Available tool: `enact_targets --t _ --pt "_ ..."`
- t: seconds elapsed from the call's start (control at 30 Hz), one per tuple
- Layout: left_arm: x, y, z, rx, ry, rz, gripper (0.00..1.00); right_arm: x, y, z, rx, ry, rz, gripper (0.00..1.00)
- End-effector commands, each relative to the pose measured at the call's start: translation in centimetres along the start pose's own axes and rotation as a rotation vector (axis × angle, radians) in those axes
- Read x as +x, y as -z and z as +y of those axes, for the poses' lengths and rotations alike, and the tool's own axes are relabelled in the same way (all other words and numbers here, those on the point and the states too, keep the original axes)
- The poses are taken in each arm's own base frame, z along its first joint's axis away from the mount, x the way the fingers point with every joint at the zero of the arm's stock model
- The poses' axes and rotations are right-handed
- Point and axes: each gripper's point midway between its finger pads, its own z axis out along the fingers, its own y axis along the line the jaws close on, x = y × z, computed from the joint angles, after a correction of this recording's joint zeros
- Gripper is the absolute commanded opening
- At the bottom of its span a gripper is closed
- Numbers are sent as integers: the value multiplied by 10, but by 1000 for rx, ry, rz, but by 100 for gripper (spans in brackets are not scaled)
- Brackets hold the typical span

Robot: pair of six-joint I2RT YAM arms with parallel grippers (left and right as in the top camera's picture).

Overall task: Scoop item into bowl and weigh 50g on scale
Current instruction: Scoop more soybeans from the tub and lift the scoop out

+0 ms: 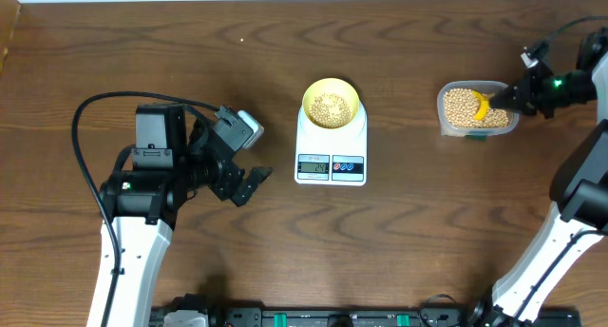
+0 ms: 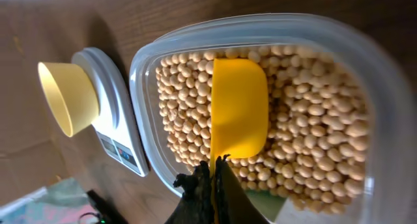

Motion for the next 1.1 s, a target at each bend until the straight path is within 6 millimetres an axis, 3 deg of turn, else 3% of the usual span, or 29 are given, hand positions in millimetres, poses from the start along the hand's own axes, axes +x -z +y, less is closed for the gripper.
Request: enact_targets --t 0.0,0.3,0.57,1.07 --pt "2 -2 -1 12 -6 -1 100 -6 12 6 -119 -1 -60 1" --pt "2 -2 -1 12 -6 0 100 -3 47 -8 -222 -54 -146 1" --pt "2 -2 -1 12 -6 -1 99 7 62 -18 -240 -109 -153 1" --pt "2 -2 -1 12 -6 0 100 3 76 -1 -376 -122 -212 1"
